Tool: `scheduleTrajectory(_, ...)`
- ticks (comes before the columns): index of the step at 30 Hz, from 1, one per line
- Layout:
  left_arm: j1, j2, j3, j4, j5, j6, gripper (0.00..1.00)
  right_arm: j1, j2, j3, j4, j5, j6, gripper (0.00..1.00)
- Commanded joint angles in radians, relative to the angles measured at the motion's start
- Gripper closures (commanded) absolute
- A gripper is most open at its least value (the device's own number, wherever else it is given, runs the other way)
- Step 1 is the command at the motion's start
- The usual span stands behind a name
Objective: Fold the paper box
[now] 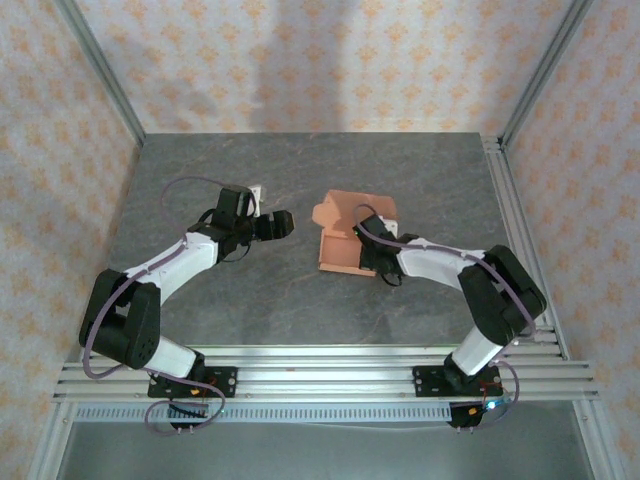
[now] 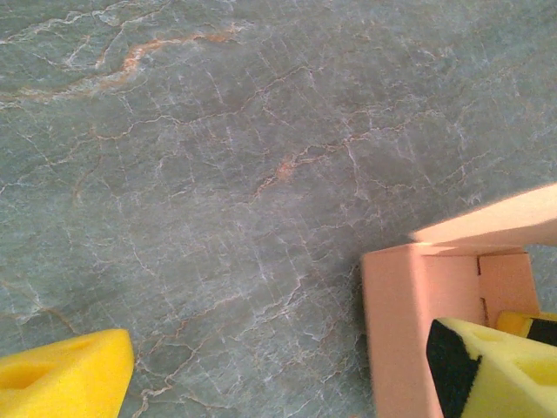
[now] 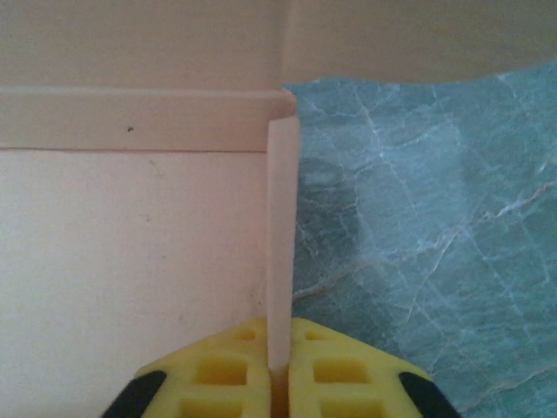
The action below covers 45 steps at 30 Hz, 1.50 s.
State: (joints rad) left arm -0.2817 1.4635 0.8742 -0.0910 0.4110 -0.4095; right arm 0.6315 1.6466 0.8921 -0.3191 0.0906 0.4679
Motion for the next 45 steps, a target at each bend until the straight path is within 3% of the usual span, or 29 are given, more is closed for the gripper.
scheduleTrajectory(1,-0.002,0.011,-0.015,-0.008,0.001,0.013,0.11,0.025,0.047,0.061,-0.131,0.095,-0.018,1.00)
scheduleTrajectory(10,-0.004,0.014,-0.033,0.011,0.005,0.014,0.11,0.099,0.288,0.279,-0.475,0.296,0.017,1.00)
scheduleTrajectory(14,-0.002,-0.001,-0.053,0.024,0.000,0.010,0.11,0.120,0.383,0.341,-0.542,0.338,0.039,1.00)
scheduleTrajectory(18,-0.002,-0.020,-0.071,0.019,-0.003,0.013,0.10,0.123,0.357,0.349,-0.547,0.369,0.021,0.99)
scheduleTrajectory(19,-0.002,-0.025,-0.075,0.019,-0.001,0.014,0.10,0.123,0.320,0.341,-0.519,0.359,0.005,0.94)
scheduleTrajectory(23,-0.002,-0.034,-0.074,0.019,0.008,0.018,0.10,0.123,0.168,0.303,-0.373,0.272,-0.072,0.61)
scheduleTrajectory(26,-0.004,-0.038,-0.065,0.018,0.009,0.012,0.10,0.123,0.081,0.275,-0.308,0.244,-0.124,0.51)
scheduleTrajectory(31,-0.011,-0.051,-0.059,0.026,0.002,0.016,0.10,0.114,-0.034,0.226,-0.297,0.225,-0.185,0.41)
scheduleTrajectory(36,-0.030,-0.032,-0.025,0.043,0.029,0.099,0.08,0.076,-0.199,0.122,-0.189,0.099,-0.335,0.34)
scheduleTrajectory(41,-0.049,-0.008,0.019,0.094,0.061,0.221,0.11,-0.075,-0.354,0.058,-0.141,-0.182,-0.525,0.32)
scheduleTrajectory(45,-0.051,0.012,0.063,0.101,0.083,0.278,0.08,-0.174,-0.376,0.063,-0.149,-0.369,-0.773,0.31)
